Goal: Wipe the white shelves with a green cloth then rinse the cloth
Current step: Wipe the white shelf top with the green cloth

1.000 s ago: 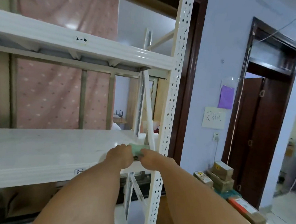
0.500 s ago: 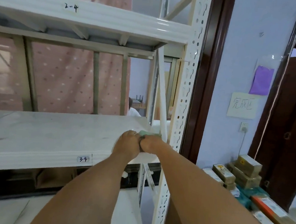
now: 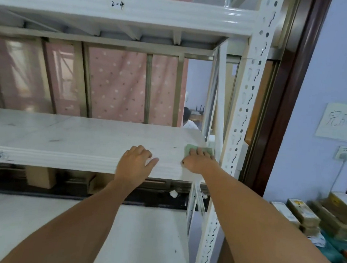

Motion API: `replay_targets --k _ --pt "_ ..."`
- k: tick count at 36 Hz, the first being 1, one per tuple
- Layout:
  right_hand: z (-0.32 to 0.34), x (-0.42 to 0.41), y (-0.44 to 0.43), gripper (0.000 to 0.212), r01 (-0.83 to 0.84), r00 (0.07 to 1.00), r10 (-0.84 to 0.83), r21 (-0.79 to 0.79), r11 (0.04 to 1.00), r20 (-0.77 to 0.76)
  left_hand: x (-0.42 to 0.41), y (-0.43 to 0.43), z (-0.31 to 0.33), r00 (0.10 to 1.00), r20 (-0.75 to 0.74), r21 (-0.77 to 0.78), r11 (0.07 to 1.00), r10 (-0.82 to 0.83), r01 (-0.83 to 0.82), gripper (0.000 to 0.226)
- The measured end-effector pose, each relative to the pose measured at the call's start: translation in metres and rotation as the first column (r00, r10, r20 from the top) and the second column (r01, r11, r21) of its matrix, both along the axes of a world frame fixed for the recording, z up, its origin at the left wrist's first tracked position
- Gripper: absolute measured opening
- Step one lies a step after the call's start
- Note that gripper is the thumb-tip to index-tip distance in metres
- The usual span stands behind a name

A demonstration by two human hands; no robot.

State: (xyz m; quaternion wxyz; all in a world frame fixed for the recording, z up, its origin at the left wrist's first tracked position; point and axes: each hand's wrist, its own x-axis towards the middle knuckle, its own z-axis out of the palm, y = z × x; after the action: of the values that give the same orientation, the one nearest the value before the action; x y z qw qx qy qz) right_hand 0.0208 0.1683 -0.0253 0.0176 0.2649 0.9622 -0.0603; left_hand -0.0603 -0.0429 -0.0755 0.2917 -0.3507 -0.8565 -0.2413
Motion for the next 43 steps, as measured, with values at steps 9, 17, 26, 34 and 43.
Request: replay_targets --k 9,17,26,34,43 --pt "-0.01 -0.002 -0.015 0.076 0.01 0.998 -0.009 0.019 1.0 -0.059 -0.027 -0.098 -0.007 0.972 -0.046 0.004 0.973 0.229 -0.229 0.048" --pt "-0.01 -0.037 -0.091 0.068 -0.095 0.993 0.095 -0.008 0.995 -0.074 -0.049 -0.139 -0.013 0.987 -0.052 0.011 0.988 0.154 -0.153 0.027" --pt "-0.013 -0.064 -0.15 0.065 -0.226 0.97 0.226 0.011 0.974 -0.086 -0.051 -0.139 -0.012 0.993 -0.062 0.082 0.992 0.097 -0.092 0.022" --pt "-0.027 -0.027 -0.114 0.062 0.044 0.976 -0.023 0.089 0.995 -0.218 -0.053 -0.139 -0.019 0.994 -0.085 0.172 0.984 0.067 -0.051 0.022" --pt "-0.019 -0.012 -0.033 0.064 0.159 0.982 -0.146 0.104 0.982 -0.117 -0.049 -0.145 -0.013 0.995 -0.093 0.144 0.989 0.044 -0.03 0.021"
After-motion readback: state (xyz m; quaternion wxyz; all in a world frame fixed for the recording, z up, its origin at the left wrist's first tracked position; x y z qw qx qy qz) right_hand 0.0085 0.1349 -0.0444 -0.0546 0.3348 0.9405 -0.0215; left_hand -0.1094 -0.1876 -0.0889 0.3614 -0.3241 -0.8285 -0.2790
